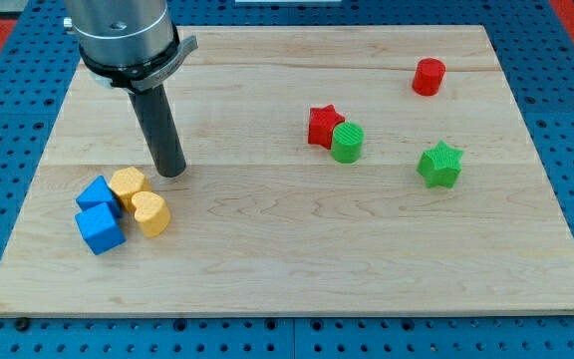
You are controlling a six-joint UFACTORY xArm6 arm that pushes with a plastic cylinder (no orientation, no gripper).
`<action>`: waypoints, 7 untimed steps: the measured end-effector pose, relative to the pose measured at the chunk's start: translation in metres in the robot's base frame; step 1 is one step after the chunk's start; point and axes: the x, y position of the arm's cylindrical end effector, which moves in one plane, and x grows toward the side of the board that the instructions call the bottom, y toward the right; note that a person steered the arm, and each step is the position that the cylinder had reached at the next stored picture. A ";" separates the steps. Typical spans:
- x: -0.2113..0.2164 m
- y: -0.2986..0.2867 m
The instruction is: Push the red star into the red circle
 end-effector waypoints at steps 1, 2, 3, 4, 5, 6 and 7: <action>0.000 0.000; -0.004 0.000; -0.004 0.000; 0.000 -0.010; -0.020 0.041; -0.052 0.136; -0.070 0.229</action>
